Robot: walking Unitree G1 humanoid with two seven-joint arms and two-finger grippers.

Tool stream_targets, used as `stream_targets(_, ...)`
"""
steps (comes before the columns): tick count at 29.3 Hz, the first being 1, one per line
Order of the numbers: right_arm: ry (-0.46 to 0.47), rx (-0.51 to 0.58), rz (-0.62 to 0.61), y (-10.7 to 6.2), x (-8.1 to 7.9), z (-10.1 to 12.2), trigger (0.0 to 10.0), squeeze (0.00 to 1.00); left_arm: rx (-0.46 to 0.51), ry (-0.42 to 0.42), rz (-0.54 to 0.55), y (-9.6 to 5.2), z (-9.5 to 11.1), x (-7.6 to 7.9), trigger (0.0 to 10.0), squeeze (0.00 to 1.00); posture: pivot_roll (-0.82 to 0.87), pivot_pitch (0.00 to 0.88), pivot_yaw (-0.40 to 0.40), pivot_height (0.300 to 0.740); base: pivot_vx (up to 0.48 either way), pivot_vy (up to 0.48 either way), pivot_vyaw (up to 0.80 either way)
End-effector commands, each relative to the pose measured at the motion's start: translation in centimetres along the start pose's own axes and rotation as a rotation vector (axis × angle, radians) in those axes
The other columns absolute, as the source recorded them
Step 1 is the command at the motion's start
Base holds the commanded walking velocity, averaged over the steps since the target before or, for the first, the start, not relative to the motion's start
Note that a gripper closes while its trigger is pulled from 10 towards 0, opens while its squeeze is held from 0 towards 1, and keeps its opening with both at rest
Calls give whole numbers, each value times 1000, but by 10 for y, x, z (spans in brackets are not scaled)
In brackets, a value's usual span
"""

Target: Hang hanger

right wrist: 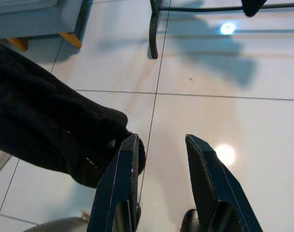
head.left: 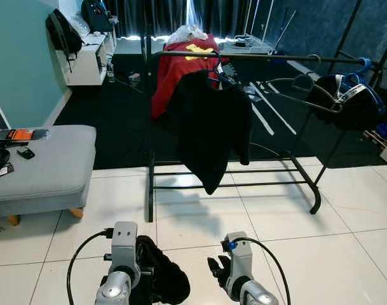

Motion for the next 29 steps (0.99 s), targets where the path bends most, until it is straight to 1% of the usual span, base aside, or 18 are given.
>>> stream_targets(1, -11, -8, 7, 2, -2, 1, 10000, 0, 12, 24, -7, 2, 4, -1, 10000, 0, 61, 13, -36, 740, 0, 0, 0)
stream_targets(19, -6, -13, 13, 5, -3, 4, 10000, 0, 11, 18, 4, 6, 7, -4, 10000, 0, 66, 16, -41, 740, 0, 0, 0)
stream_targets(29, 2, -12, 19, 5, -4, 3, 10000, 0, 11, 23, 8, 6, 7, -5, 10000, 0, 69, 15, -39, 740, 0, 0, 0)
Point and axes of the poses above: a point about 5 cm out from each wrist's last joint towards the gripper, its own y axis pointing out of the wrist towards the gripper, its own z axis along the axis of the wrist's last joint, x = y × z, the point moved 1 cm from there along y, pointing out of the wrist towards the gripper, and after that the axes turned 8 degrees about y, right-handed, at the moved point
